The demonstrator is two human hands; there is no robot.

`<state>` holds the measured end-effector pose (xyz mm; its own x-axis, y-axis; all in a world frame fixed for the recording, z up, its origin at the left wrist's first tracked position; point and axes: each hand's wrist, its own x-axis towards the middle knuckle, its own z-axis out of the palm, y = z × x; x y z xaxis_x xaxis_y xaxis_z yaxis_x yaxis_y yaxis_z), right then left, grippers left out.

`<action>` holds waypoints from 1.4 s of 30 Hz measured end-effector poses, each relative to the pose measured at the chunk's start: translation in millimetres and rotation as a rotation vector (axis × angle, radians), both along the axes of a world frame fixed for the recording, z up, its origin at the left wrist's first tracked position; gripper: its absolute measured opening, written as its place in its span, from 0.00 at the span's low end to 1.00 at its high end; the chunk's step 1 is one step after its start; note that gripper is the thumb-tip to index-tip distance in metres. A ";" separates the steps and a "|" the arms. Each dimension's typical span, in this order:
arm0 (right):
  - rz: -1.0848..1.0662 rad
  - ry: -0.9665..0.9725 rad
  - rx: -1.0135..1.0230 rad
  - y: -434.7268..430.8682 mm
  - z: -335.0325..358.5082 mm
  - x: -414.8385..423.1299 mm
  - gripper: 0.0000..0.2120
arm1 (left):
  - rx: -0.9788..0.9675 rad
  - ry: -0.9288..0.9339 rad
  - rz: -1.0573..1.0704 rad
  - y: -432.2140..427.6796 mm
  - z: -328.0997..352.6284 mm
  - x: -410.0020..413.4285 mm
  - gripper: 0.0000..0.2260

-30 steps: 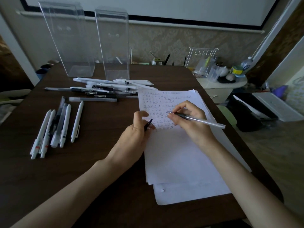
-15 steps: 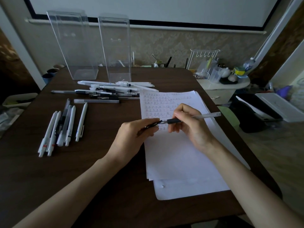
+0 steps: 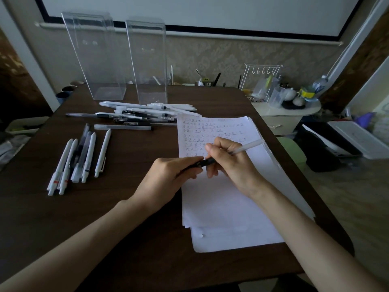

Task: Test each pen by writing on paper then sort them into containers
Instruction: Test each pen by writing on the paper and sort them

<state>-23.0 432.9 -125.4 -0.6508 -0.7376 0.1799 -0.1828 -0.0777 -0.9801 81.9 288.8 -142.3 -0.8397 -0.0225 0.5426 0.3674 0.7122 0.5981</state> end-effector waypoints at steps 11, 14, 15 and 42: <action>-0.149 0.264 0.414 -60.7 8.7 -11.5 0.04 | -0.192 -0.120 0.683 -58.7 27.7 49.0 0.10; -0.183 0.461 0.416 -100.0 0.6 -15.9 0.05 | -0.278 -0.247 0.862 -70.2 26.2 68.7 0.06; -0.190 0.545 0.409 -112.4 -0.8 -16.9 0.05 | -0.305 -0.276 0.912 -72.5 24.0 73.5 0.06; -0.157 0.467 0.293 7.0 31.8 -15.8 0.03 | -0.564 -0.178 0.543 -54.0 16.4 29.6 0.26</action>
